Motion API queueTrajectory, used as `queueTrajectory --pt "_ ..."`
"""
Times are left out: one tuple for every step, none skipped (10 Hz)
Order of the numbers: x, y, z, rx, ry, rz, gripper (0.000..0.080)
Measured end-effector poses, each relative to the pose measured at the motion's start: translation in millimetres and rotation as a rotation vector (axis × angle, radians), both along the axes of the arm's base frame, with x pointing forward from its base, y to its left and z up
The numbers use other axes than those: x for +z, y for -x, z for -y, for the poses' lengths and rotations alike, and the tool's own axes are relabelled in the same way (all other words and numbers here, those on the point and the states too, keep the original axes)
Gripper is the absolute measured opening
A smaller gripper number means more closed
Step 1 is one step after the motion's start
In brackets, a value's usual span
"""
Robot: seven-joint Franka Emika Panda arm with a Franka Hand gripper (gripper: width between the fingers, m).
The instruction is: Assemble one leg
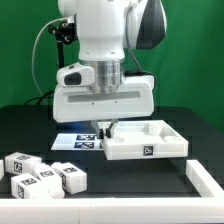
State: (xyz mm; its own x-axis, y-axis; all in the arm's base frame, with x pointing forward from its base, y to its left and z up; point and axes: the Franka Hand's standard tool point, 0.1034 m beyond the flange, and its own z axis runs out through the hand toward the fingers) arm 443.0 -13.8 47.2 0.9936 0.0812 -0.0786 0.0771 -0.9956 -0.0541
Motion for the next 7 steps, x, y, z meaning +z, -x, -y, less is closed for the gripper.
queueTrajectory --pt "-0.5 0.3 0.3 0.0 0.0 -0.001 0.0052" --pt "-2.0 0.1 3.3 -0.008 -0.001 -0.011 0.0052" --pt "-4.0 -7.9 17.3 -0.035 0.0 -0.033 0.0052" --pt "-5.8 -16.7 28.0 -0.049 -0.003 -0.051 0.0052" --pt "-10.0 -27.6 36.9 -0.069 -0.009 -0.063 0.0052" --pt "-11.3 -38.3 37.9 -0.057 -0.009 -0.051 0.0052" --pt "-12.5 -40.6 35.5 -0.046 -0.011 -0.043 0.0052"
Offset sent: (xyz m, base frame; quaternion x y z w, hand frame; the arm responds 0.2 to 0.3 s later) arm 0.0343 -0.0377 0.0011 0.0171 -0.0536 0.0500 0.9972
